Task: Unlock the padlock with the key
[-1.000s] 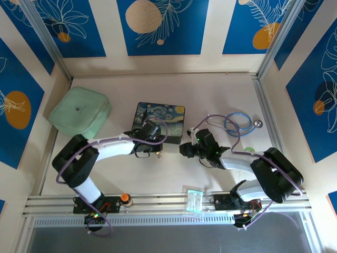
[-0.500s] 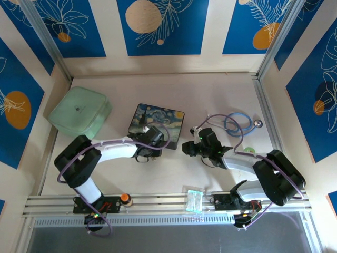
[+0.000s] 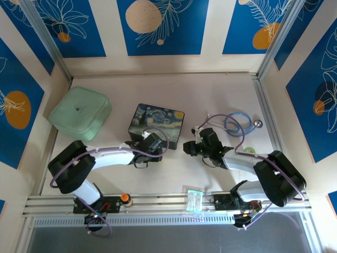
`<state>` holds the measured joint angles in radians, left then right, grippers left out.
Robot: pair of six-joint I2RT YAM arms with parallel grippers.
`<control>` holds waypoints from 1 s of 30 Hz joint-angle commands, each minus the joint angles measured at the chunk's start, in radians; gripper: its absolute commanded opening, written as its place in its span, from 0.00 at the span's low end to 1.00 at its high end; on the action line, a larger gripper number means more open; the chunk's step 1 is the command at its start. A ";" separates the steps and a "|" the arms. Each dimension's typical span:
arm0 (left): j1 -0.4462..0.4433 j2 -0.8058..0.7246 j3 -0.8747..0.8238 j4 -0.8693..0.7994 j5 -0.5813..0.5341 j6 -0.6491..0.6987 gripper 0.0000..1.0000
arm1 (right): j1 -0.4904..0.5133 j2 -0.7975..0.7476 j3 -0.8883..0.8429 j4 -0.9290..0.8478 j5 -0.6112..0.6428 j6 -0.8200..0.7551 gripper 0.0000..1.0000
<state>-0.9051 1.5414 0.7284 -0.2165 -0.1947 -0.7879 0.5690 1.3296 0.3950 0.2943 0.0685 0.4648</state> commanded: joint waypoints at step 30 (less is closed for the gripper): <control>0.028 0.148 -0.044 0.280 0.163 0.139 0.48 | -0.005 -0.067 -0.094 0.032 0.009 0.031 0.27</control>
<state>-0.8856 1.5673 0.7044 -0.1898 -0.1879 -0.6819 0.5678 1.2716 0.3119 0.3035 0.0795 0.4801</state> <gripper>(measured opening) 0.494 0.276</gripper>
